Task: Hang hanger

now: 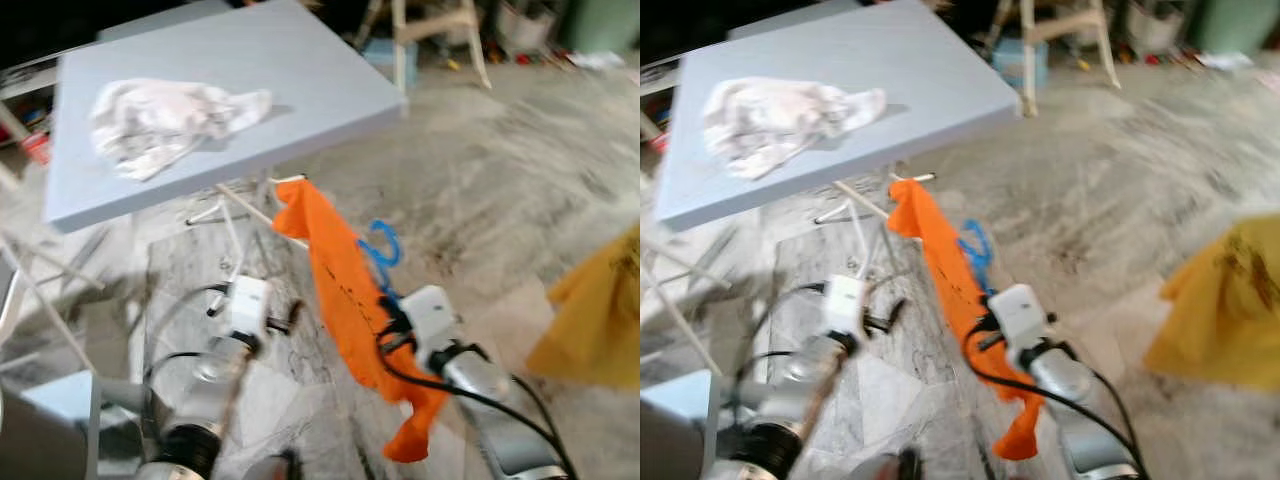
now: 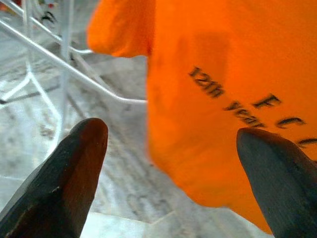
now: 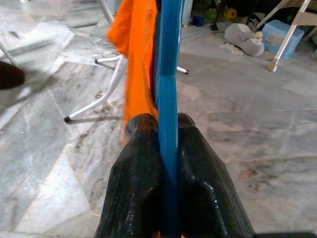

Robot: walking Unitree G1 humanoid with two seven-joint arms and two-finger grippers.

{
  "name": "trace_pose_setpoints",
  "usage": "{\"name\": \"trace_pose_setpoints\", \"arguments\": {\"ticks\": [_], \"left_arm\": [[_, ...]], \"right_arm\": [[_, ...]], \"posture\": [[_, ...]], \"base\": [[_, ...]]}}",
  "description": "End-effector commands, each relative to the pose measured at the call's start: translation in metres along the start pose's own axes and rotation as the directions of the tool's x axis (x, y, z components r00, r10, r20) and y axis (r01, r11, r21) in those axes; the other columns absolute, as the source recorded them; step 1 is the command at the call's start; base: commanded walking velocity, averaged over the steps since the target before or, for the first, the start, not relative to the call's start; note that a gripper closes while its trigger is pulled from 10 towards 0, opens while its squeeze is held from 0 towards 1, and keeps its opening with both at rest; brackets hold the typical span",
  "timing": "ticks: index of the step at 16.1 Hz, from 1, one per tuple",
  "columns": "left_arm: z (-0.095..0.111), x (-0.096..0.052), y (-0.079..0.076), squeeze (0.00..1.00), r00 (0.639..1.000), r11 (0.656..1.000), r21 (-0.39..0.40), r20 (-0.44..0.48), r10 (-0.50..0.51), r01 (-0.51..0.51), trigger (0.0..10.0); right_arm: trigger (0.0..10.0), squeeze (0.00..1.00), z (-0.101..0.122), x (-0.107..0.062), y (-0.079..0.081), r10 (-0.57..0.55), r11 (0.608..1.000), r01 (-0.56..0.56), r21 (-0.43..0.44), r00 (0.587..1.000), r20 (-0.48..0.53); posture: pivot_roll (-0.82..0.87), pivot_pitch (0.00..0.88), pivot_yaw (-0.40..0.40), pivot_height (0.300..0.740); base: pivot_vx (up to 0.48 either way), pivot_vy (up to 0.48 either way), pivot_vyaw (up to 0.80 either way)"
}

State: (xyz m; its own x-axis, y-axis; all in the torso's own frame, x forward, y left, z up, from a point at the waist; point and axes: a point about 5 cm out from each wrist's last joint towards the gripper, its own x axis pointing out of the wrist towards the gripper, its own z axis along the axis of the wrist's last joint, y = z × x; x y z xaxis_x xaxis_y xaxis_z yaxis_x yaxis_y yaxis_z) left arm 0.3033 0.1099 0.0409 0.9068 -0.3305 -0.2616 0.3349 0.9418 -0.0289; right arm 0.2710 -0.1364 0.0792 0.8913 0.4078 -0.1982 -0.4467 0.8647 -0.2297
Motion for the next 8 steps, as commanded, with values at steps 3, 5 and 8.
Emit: {"name": "trace_pose_setpoints", "arguments": {"ticks": [3,5,8], "left_arm": [[0.002,-0.003,0.011,0.00,1.000,1.000,-0.014,0.003,0.023,-0.022,10.0],[0.003,-0.004,0.007,0.00,1.000,0.998,-0.056,0.017,-0.011,0.012,10.0],[0.019,-0.005,-0.009,0.00,0.988,0.980,-0.149,0.110,-0.113,0.129,10.0]], "right_arm": [[10.0,0.00,0.013,0.005,0.007,0.042,0.999,-0.042,-0.005,0.998,0.056],[10.0,0.00,0.012,0.003,0.012,0.046,0.999,-0.047,0.021,0.997,0.060],[10.0,0.00,0.008,0.002,0.018,0.048,0.998,-0.050,0.039,0.998,0.043]], "posture": [[-0.14,0.212,0.066,0.740],[-0.14,0.215,0.057,0.740],[-0.14,0.221,0.049,0.740]], "base": [[0.000,0.000,0.77],[0.000,0.000,0.00],[0.000,0.000,0.00]]}}
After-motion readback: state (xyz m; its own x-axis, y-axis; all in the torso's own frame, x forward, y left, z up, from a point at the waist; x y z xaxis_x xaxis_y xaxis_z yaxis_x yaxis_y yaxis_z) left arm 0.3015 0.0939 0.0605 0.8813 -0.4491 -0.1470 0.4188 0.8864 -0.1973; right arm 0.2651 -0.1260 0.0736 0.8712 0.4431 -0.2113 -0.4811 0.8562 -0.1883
